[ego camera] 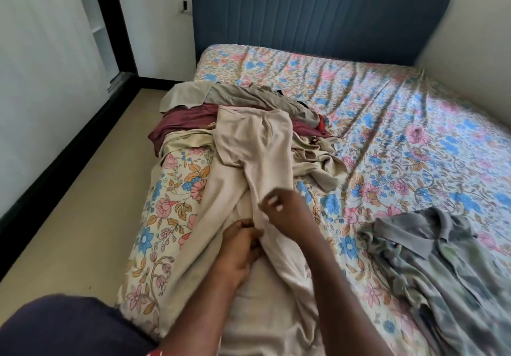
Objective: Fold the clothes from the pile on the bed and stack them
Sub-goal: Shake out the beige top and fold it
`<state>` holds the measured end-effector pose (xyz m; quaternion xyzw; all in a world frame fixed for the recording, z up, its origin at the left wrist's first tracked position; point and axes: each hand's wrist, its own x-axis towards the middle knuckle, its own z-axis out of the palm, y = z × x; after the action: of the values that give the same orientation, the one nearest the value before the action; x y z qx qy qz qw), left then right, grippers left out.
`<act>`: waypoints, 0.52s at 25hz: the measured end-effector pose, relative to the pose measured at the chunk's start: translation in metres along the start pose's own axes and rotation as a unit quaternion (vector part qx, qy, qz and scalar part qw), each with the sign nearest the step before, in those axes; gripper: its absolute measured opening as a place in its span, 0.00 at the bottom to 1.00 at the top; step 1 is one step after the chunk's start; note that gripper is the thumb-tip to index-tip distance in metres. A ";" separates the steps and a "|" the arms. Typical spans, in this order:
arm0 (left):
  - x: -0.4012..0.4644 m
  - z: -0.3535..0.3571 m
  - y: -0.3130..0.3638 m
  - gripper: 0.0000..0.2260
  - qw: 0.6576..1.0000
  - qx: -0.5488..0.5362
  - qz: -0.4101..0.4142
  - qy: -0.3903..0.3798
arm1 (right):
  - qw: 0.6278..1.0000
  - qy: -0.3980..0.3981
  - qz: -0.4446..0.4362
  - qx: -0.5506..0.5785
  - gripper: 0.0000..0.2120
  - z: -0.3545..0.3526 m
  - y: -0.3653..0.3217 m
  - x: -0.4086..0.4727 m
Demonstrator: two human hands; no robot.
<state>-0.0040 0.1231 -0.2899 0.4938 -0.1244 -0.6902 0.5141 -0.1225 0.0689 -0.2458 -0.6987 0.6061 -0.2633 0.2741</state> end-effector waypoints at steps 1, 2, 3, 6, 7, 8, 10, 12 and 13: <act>0.001 0.000 0.002 0.11 1.000 0.000 0.002 -0.005 | 0.997 -0.058 0.025 -0.035 0.07 -0.010 0.012 -0.036; 0.003 -0.001 0.003 0.11 1.000 0.008 0.004 -0.005 | 0.992 -0.102 0.042 -0.068 0.12 -0.021 0.022 -0.071; 0.006 -0.002 0.003 0.11 1.000 0.015 0.002 -0.001 | 0.986 -0.130 0.050 -0.094 0.16 -0.031 0.030 -0.098; 0.003 -0.001 0.002 0.11 1.000 0.017 -0.006 -0.004 | 0.967 -0.175 0.087 -0.166 0.24 -0.052 0.037 -0.160; 0.000 0.000 0.002 0.10 1.000 0.018 -0.007 -0.006 | 0.961 -0.183 0.085 -0.190 0.25 -0.056 0.036 -0.174; -0.004 0.001 0.000 0.08 1.000 0.018 -0.005 -0.010 | 0.957 -0.185 0.075 -0.211 0.24 -0.058 0.035 -0.185; -0.016 0.003 -0.005 0.10 0.998 0.050 -0.013 -0.026 | 0.955 -0.170 0.038 -0.239 0.20 -0.060 0.026 -0.201; -0.034 0.006 -0.017 0.19 0.993 0.112 -0.032 -0.033 | 0.964 -0.123 -0.009 -0.236 0.16 -0.059 0.011 -0.212; -0.042 0.007 -0.022 0.19 0.990 0.133 -0.036 -0.031 | 0.969 -0.090 -0.028 -0.229 0.14 -0.055 0.003 -0.216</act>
<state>-0.0232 0.1660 -0.2783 0.5403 -0.2129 -0.7003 0.4151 -0.1901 0.2796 -0.2163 -0.7805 0.6030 -0.0611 0.1530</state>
